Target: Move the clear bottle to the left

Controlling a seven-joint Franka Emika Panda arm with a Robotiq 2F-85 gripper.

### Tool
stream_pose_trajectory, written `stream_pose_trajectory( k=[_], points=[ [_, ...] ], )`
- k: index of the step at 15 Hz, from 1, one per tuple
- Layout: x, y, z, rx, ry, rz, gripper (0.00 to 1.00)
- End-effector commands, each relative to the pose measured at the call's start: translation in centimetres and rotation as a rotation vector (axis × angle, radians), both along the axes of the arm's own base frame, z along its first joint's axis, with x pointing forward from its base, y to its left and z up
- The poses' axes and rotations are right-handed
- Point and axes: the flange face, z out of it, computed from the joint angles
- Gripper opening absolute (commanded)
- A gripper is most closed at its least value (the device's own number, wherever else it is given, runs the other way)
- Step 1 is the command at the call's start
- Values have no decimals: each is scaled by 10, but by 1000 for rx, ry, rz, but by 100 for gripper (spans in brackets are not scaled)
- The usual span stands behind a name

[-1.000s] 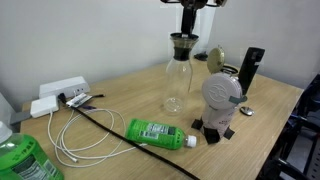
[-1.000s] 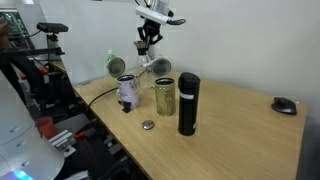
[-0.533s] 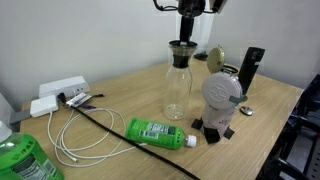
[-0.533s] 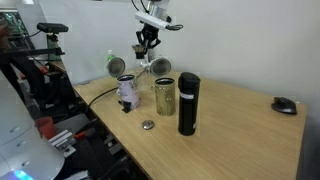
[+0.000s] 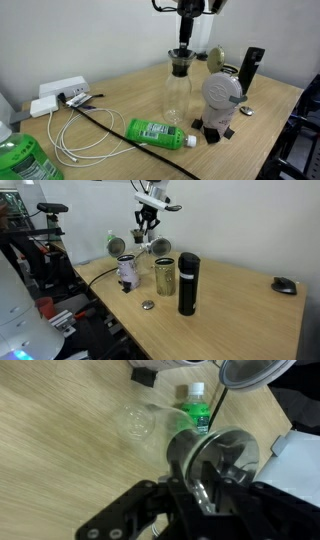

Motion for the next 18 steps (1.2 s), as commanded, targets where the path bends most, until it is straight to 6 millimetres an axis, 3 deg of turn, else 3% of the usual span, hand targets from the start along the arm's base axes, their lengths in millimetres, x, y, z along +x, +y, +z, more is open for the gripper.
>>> stream_pose_trajectory(
  k=[1, 7, 12, 16, 17, 18],
  points=[
    [0, 1, 4, 3, 10, 34, 60],
    [1, 0, 9, 2, 8, 31, 99],
    [8, -19, 30, -9, -10, -15, 100],
    [19, -60, 53, -3, -65, -120, 100],
    [21, -50, 46, 0, -60, -88, 100],
    [22, -56, 49, 0, -66, -99, 100]
  ],
)
